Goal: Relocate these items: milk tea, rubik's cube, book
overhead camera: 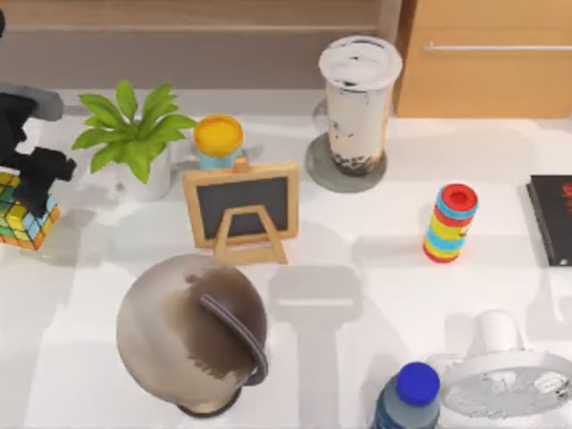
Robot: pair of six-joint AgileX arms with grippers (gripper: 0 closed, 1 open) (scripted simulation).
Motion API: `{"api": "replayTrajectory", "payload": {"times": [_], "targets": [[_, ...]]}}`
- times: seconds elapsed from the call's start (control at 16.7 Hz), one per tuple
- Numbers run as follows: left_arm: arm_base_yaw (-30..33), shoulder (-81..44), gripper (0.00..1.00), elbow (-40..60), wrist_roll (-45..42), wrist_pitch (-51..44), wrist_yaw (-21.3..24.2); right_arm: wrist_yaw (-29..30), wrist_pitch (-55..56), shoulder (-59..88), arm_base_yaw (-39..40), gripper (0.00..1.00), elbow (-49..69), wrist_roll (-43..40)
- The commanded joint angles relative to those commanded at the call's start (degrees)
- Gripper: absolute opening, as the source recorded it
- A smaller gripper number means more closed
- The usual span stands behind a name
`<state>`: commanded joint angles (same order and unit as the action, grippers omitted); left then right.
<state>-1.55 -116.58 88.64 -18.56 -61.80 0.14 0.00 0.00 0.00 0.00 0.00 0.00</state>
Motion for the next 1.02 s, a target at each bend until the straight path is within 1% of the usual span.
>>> {"api": "replayTrajectory", "payload": {"times": [0.18,0.54,0.84,1.02], "targets": [[0.5,2.1,0.00,2.1,-0.9,-1.1,0.4,0.0,0.0,0.0,0.0,1.00,0.0,0.0],[-0.2,-2.0,0.00,3.4,4.4,-1.3,0.0,0.0,0.0,0.0,0.0,1.00,0.0,0.0],[-0.1,-2.1,0.00,3.4,4.5,-1.2,-0.1,0.0,0.0,0.0,0.0,1.00,0.0,0.0],[-0.6,1.5,0.00,4.0,5.3,0.5,-3.1,0.0,0.0,0.0,0.0,1.00,0.0,0.0]]}}
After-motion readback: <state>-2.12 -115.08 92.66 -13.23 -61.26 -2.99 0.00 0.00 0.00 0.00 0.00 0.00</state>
